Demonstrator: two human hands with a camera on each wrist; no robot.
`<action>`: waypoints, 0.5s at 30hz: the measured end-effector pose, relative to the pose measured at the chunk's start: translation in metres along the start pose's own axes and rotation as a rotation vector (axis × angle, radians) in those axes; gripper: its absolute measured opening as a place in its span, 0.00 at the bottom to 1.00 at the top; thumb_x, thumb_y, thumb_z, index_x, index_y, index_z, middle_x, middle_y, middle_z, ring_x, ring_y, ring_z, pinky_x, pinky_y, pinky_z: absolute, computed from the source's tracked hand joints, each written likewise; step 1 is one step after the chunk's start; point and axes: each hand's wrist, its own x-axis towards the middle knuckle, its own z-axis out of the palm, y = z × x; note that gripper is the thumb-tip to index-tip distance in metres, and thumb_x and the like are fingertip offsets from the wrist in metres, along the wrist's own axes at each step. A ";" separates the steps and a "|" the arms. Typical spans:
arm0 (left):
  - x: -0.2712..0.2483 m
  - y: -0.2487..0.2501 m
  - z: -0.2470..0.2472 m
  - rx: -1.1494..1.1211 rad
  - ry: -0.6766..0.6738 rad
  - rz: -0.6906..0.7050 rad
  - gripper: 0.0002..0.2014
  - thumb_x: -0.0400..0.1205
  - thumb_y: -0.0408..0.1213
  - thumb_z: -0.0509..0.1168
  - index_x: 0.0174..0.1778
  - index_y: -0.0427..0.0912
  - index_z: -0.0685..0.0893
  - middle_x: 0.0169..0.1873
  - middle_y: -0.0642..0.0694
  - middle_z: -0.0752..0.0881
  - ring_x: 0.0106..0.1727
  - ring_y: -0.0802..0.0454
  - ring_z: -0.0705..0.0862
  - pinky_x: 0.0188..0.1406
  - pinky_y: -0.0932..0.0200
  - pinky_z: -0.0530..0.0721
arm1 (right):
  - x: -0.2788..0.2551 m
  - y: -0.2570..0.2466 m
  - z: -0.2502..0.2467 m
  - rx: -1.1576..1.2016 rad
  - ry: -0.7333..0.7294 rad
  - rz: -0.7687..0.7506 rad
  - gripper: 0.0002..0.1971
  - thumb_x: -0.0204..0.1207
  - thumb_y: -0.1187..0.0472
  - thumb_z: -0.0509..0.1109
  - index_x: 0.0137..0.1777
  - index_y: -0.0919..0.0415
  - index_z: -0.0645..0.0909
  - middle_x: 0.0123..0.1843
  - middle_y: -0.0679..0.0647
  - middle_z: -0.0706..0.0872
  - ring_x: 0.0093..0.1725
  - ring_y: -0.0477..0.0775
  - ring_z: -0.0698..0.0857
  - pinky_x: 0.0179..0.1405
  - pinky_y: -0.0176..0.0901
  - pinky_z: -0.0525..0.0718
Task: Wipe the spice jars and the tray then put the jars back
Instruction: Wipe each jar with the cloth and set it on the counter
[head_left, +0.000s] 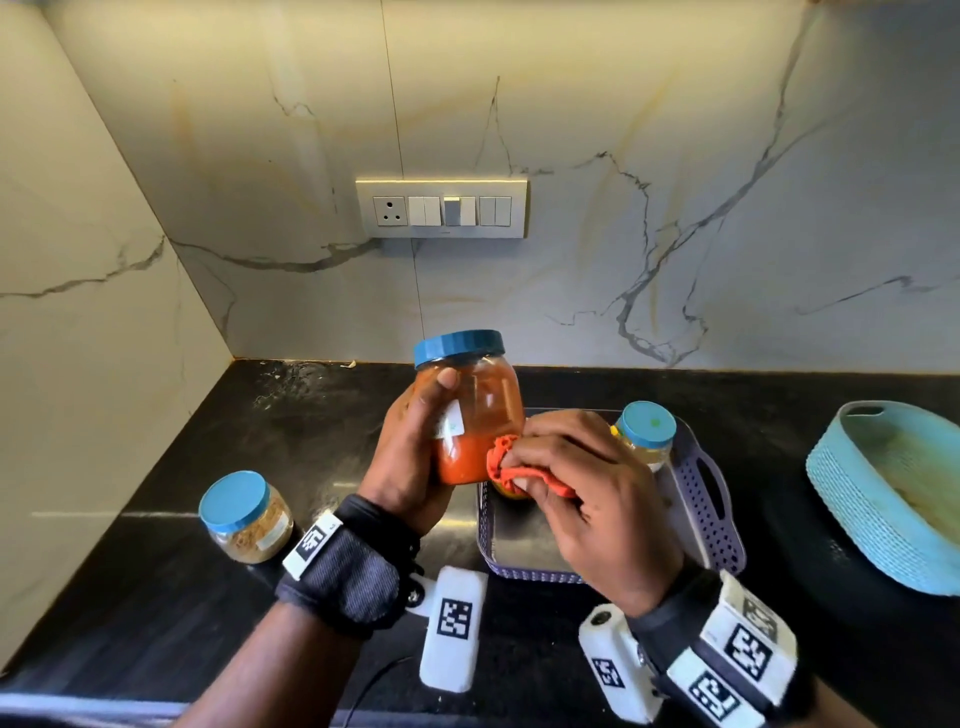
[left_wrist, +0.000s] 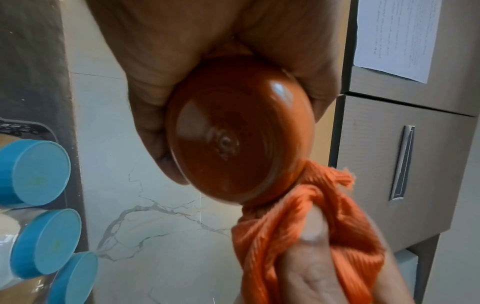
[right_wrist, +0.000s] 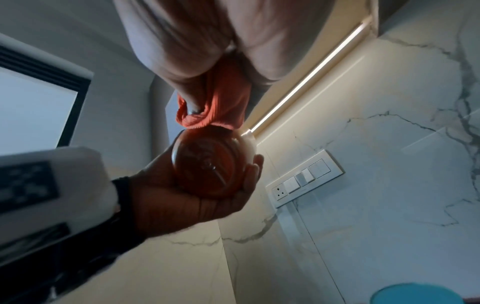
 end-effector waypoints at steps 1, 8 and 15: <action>-0.001 0.000 0.000 -0.004 -0.008 -0.005 0.41 0.65 0.60 0.83 0.68 0.37 0.86 0.57 0.32 0.86 0.56 0.38 0.86 0.50 0.44 0.88 | 0.001 0.001 -0.001 0.000 0.000 -0.010 0.05 0.77 0.68 0.73 0.51 0.64 0.89 0.54 0.54 0.87 0.55 0.53 0.85 0.56 0.45 0.84; -0.007 -0.006 0.008 0.022 -0.041 0.000 0.39 0.68 0.57 0.81 0.69 0.35 0.84 0.61 0.30 0.88 0.59 0.35 0.88 0.56 0.36 0.88 | 0.052 0.020 -0.006 0.253 0.174 0.231 0.09 0.76 0.72 0.73 0.52 0.61 0.86 0.52 0.53 0.89 0.56 0.51 0.88 0.58 0.49 0.86; -0.013 0.001 -0.009 0.011 -0.035 0.000 0.47 0.64 0.61 0.83 0.73 0.34 0.81 0.65 0.24 0.84 0.60 0.32 0.86 0.56 0.35 0.88 | 0.004 -0.011 0.001 0.131 0.066 0.107 0.06 0.76 0.72 0.75 0.50 0.63 0.88 0.52 0.49 0.86 0.56 0.45 0.85 0.57 0.38 0.83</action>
